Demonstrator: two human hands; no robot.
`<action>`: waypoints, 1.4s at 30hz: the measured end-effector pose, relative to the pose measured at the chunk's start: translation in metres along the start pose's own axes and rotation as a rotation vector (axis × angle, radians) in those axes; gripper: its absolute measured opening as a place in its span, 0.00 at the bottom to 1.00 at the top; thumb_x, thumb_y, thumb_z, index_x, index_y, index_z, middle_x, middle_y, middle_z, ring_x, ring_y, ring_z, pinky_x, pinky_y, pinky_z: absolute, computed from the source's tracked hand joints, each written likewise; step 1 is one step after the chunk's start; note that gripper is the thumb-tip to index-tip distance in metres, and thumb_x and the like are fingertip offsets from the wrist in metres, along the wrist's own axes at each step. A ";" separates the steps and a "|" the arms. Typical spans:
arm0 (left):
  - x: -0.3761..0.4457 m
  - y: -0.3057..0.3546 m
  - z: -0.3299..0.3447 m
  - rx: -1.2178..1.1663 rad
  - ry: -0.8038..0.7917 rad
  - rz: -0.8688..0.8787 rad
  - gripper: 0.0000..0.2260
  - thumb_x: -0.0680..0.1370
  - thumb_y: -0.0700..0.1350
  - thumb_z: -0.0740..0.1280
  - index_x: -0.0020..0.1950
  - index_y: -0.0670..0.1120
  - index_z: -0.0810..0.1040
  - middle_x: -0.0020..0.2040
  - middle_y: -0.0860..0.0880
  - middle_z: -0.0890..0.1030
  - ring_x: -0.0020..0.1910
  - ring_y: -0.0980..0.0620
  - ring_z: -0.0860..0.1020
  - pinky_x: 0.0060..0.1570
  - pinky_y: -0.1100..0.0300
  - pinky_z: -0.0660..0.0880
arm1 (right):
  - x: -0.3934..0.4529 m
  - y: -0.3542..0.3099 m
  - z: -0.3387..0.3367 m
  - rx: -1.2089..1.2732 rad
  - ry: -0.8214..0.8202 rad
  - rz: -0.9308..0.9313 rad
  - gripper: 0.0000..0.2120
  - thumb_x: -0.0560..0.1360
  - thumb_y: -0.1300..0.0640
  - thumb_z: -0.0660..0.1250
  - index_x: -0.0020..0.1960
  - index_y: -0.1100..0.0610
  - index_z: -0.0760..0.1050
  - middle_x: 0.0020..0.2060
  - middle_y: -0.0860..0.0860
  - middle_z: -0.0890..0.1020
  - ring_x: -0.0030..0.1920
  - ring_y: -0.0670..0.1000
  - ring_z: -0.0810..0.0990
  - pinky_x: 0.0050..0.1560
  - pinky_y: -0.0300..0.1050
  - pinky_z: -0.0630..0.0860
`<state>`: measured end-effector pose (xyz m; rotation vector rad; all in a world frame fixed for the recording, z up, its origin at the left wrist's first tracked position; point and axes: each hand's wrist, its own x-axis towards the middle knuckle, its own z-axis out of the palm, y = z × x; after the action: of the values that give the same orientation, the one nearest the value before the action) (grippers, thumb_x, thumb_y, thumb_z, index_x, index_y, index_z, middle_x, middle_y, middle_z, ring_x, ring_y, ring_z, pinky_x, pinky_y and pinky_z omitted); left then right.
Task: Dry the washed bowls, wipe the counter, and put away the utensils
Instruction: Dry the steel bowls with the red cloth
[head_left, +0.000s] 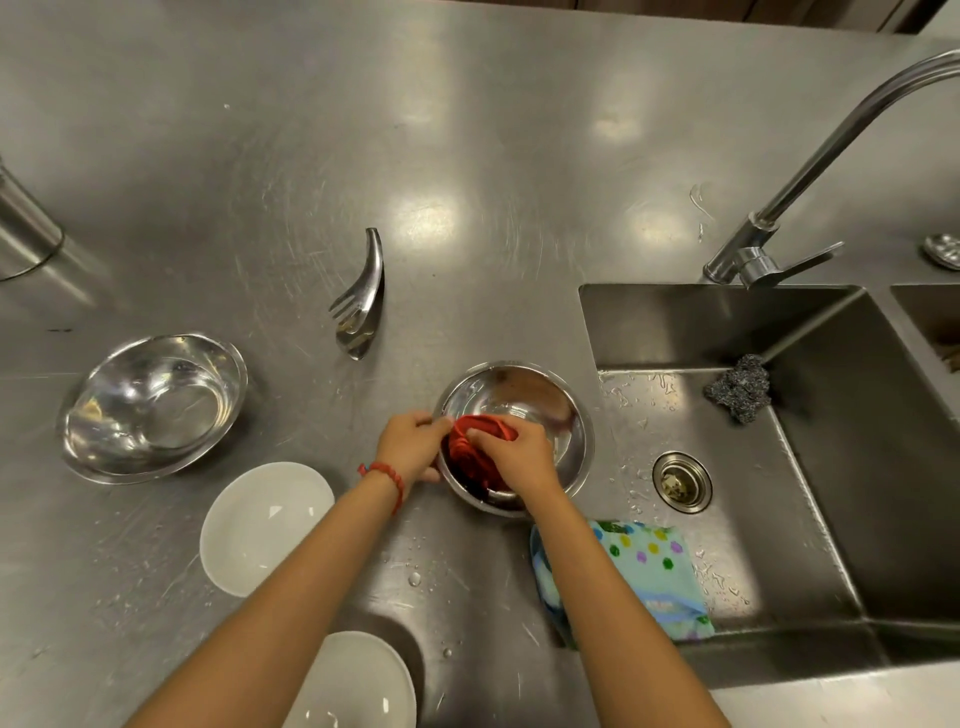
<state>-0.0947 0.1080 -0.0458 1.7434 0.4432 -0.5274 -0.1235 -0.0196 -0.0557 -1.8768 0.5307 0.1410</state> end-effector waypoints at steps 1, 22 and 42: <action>0.003 0.004 -0.001 0.054 -0.018 0.027 0.10 0.77 0.41 0.62 0.36 0.47 0.76 0.26 0.48 0.76 0.20 0.56 0.74 0.16 0.68 0.69 | 0.000 0.001 -0.003 -0.014 -0.029 -0.006 0.12 0.69 0.56 0.72 0.52 0.57 0.80 0.43 0.52 0.82 0.42 0.47 0.77 0.36 0.28 0.68; -0.008 -0.023 0.020 0.180 0.124 0.185 0.08 0.73 0.35 0.63 0.34 0.37 0.76 0.34 0.34 0.79 0.35 0.40 0.78 0.42 0.43 0.76 | -0.005 -0.005 -0.009 -0.167 -0.009 -0.007 0.10 0.69 0.55 0.72 0.49 0.57 0.81 0.39 0.50 0.81 0.40 0.47 0.75 0.40 0.35 0.68; -0.021 -0.026 0.017 -0.215 0.025 -0.006 0.12 0.77 0.35 0.61 0.35 0.46 0.74 0.34 0.43 0.79 0.34 0.46 0.80 0.23 0.57 0.79 | -0.002 -0.012 -0.010 -0.248 0.014 -0.067 0.11 0.70 0.54 0.71 0.52 0.55 0.81 0.46 0.52 0.84 0.43 0.45 0.75 0.40 0.27 0.68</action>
<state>-0.1286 0.0967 -0.0583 1.5441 0.5040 -0.4457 -0.1216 -0.0248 -0.0416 -2.1361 0.4764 0.1558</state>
